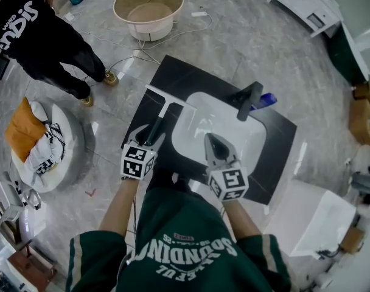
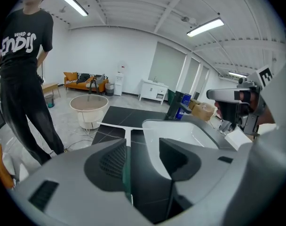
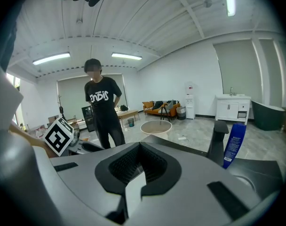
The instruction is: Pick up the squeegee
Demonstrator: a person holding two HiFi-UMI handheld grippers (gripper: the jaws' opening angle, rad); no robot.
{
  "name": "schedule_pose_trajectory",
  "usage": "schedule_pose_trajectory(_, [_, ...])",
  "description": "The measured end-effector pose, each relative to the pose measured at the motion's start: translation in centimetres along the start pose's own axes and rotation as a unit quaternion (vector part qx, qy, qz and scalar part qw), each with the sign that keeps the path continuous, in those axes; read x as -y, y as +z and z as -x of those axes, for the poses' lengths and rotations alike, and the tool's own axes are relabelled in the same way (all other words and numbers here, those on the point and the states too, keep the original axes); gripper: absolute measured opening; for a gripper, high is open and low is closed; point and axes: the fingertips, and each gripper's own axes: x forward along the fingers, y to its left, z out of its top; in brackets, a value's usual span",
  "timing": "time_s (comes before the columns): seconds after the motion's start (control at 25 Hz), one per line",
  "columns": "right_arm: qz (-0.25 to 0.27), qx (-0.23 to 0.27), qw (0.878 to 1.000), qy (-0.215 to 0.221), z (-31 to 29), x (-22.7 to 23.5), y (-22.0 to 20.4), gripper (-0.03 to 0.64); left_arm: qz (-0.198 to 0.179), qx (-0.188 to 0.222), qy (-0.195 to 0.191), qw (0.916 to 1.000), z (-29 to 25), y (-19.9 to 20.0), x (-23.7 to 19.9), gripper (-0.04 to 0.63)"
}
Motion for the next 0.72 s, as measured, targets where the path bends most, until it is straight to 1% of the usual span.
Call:
schedule_pose_trajectory(0.2, [0.004,-0.004,1.0,0.005,-0.6,-0.1,-0.2,0.002,0.002,-0.019,0.0,0.9998,-1.5,-1.0,-0.7,0.199])
schedule_pose_trajectory(0.36, [-0.003,-0.014,1.0,0.003,-0.9,0.0,-0.5,0.002,0.001,-0.029,0.0,0.9996,-2.8,-1.2,-1.3,0.199])
schedule_pose_trajectory(0.6, [-0.015,-0.022,1.0,-0.007,-1.1,0.2,-1.3,0.002,0.0,-0.035,0.0,0.9994,-4.4,0.2,-1.9,0.199])
schedule_pose_trajectory(0.72, [-0.014,-0.024,1.0,-0.012,-1.3,0.3,-1.4,0.002,-0.004,-0.047,0.007,0.9989,-5.8,0.5,-2.7,0.199])
